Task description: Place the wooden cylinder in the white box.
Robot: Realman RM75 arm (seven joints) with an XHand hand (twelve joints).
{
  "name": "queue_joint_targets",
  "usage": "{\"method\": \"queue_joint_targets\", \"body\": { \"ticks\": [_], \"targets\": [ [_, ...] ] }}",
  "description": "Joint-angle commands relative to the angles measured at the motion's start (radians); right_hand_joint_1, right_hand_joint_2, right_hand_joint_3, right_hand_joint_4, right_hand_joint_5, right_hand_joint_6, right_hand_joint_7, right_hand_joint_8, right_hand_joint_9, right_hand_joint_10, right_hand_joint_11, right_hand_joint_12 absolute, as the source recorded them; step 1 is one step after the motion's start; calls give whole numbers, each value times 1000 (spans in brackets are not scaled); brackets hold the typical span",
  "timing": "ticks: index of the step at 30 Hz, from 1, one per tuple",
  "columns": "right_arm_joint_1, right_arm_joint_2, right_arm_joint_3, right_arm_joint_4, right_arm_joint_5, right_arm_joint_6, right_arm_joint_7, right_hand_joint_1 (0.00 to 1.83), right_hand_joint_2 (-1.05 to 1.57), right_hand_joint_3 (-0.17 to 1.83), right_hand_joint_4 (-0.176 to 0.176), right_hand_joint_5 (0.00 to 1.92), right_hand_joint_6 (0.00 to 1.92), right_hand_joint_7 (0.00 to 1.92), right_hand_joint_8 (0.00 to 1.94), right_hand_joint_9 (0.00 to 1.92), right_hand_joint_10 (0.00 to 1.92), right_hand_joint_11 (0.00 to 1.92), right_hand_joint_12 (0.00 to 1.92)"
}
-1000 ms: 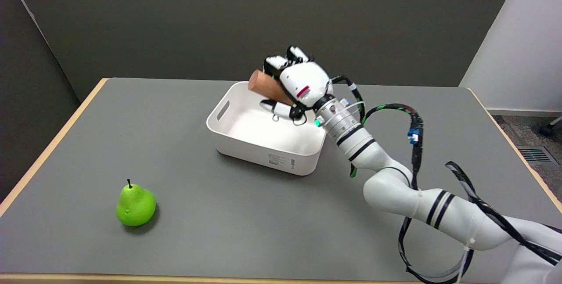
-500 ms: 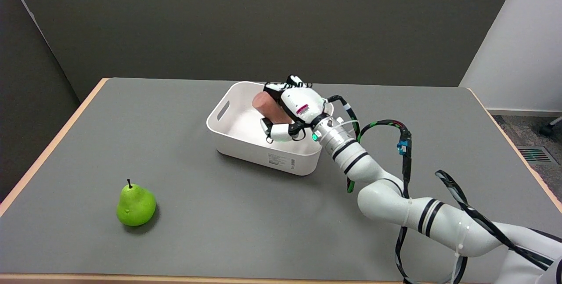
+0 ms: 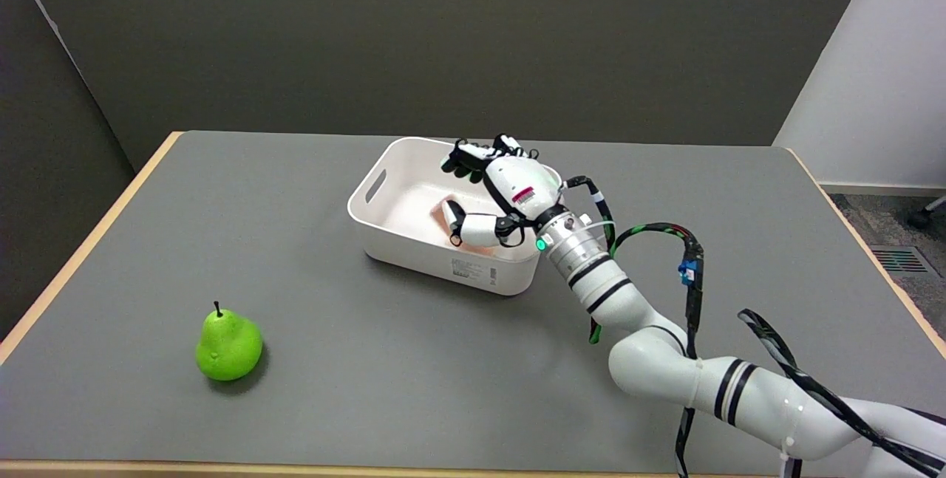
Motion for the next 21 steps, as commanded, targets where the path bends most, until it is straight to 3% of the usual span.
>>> {"method": "queue_joint_targets", "body": {
  "ticks": [1,6,9,13,21],
  "targets": [
    [-90,13,3,86,-9,156,19,609,812,860,-8,364,761,491,745,438,1122,18,1921],
    [-125,25,14,150,-132,256,11,509,700,980,4,281,551,363,547,317,868,139,1743],
    [-155,46,16,255,-220,312,-42,326,647,954,18,252,494,313,460,228,771,179,1473],
    [-209,65,13,382,-321,324,-129,302,641,950,21,245,482,312,449,227,767,185,1450],
    [-256,85,-23,486,-479,457,-129,315,654,950,27,278,552,386,499,296,805,236,1495]
  ]
}}
